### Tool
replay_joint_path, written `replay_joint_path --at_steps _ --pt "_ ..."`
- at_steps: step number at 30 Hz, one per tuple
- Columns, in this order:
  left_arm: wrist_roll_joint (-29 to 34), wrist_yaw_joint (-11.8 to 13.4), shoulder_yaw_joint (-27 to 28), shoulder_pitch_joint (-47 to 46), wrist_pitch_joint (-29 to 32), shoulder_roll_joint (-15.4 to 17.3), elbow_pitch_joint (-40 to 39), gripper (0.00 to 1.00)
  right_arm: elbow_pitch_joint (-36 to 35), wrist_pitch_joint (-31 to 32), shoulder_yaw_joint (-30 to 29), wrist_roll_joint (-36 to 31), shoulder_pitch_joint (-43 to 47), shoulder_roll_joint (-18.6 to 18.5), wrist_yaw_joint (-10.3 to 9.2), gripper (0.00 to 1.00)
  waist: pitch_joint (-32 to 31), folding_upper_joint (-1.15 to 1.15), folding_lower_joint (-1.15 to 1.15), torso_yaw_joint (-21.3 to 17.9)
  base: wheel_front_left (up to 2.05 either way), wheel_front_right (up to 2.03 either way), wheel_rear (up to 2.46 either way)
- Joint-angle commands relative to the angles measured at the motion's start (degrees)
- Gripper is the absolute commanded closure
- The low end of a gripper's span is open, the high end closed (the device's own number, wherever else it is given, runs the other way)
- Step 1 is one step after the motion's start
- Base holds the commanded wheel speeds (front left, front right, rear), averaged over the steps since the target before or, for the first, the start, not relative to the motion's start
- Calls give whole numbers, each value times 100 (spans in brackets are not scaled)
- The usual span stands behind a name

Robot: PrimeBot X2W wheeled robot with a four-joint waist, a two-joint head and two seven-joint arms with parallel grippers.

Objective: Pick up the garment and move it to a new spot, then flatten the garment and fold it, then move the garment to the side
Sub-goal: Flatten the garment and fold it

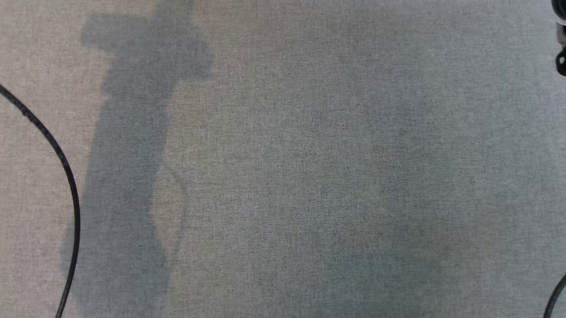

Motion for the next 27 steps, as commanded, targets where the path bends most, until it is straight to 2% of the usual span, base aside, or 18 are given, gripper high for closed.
replay_joint_path --at_steps 1,4,8,11,15,19,21,27 --pt "-51 -48 17 -148 -8 19 297 100 265 -34 -22 -83 -76 -1 -18 100 31 0 0 12 0 0 0" --pt "-165 -197 -28 -231 -9 -189 790 100 680 -25 148 -155 -129 91 -18 100 113 0 0 60 0 0 0" --pt "-348 -359 -60 41 -151 -452 1251 100 835 -27 399 -55 119 28 -16 100 183 0 0 147 0 0 0" --pt "-418 -409 -78 279 -271 -575 1362 100 726 -27 575 25 332 -46 -14 100 207 0 0 175 0 0 0" --pt "-520 -465 -147 1010 -513 -744 1305 100 84 -28 797 136 1096 -335 -11 100 130 0 0 221 0 0 0" --pt "-679 -500 -108 2157 -644 -812 893 100 -688 -29 864 271 2185 -635 -10 100 -64 0 0 248 0 0 0" --pt "-713 -442 -64 2742 -669 -726 515 100 -1086 -28 843 332 2742 -767 -11 100 -177 0 0 236 0 0 0" --pt "-800 9 68 4753 -487 -180 -1283 100 -2166 -29 761 331 4311 -1056 -12 100 -553 0 0 138 0 0 0"
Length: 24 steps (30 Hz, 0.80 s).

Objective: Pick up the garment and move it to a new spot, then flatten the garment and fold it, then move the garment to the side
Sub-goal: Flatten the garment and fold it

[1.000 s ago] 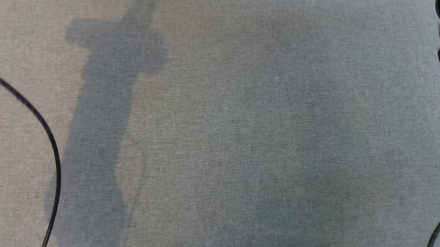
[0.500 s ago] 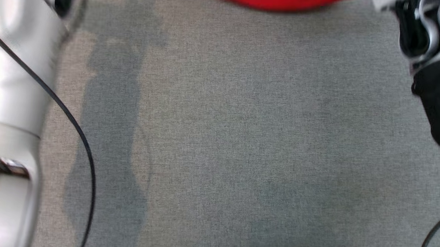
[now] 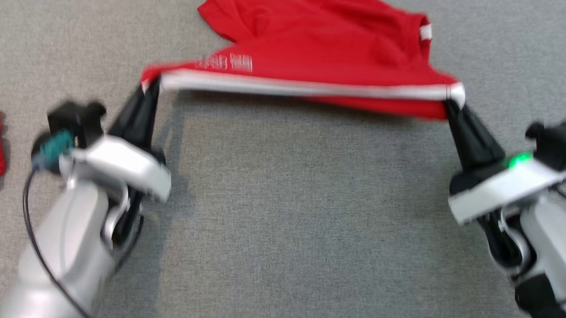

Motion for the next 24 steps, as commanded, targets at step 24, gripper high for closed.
replay_joint_path --at_steps 24 --pt "-389 2189 -9 4786 3165 1613 -6158 100 -1606 350 -23 859 3450 -841 -2 100 -1163 0 0 -58 0 0 0"
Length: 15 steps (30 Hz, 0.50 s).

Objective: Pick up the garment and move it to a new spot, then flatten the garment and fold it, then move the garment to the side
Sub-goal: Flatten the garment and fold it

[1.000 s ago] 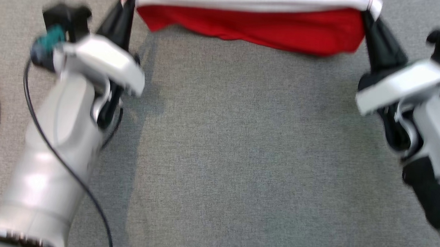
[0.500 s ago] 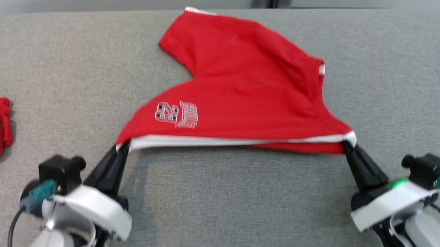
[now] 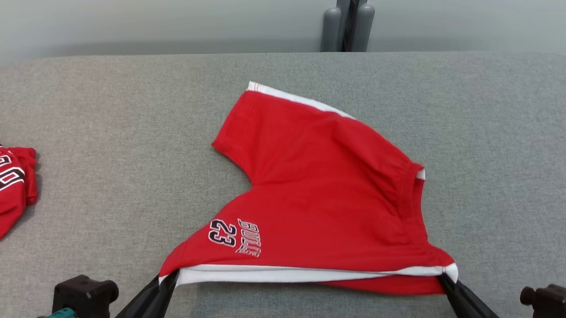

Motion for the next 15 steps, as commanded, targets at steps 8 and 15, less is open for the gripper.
replay_joint_path --at_steps 8,15 --pt "-11 212 191 232 290 309 -289 100 -804 587 -455 -91 660 -82 -2 100 -134 0 0 -46 0 0 0" --pt "-318 -261 262 -295 320 389 175 100 -1025 885 -733 80 482 275 -1 100 -40 0 0 -79 0 0 0"
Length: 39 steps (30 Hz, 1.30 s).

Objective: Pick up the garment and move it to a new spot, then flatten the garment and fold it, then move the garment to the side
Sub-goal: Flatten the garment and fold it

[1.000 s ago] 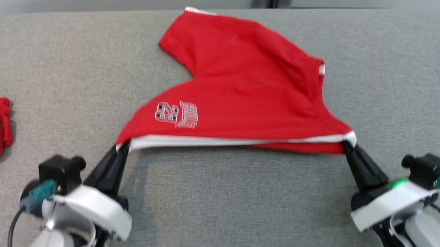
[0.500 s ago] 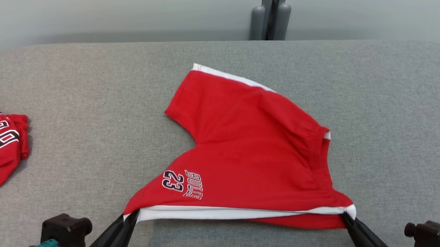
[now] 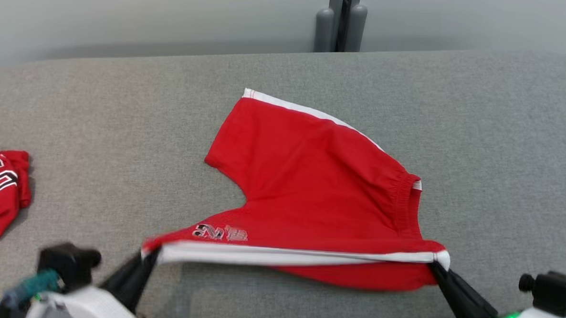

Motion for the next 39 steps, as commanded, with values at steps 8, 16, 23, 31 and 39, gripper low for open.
replay_joint_path --at_steps 8,16,23,31,39 --pt "-284 -732 182 -1916 -110 -171 1109 100 449 -3 -276 61 -1155 479 -1 100 651 0 0 -126 0 0 0" --pt "-229 -1270 134 -3917 -332 -558 2711 100 1224 -239 -374 -41 -2477 1148 -1 100 1436 0 0 -436 0 0 0" --pt "-58 -1780 -155 -5386 -462 -899 4732 100 2171 -476 -240 -20 -3472 1705 0 100 1887 0 0 -765 0 0 0" --pt "26 -2118 -293 -6172 -1004 -1255 6219 59 2566 -602 191 249 -3853 1798 0 53 2037 0 0 -899 0 0 0" --pt "69 -2097 -189 -6060 -2024 -1476 6682 0 2466 -818 440 365 -3627 1534 1 0 1945 0 0 -790 0 0 0"
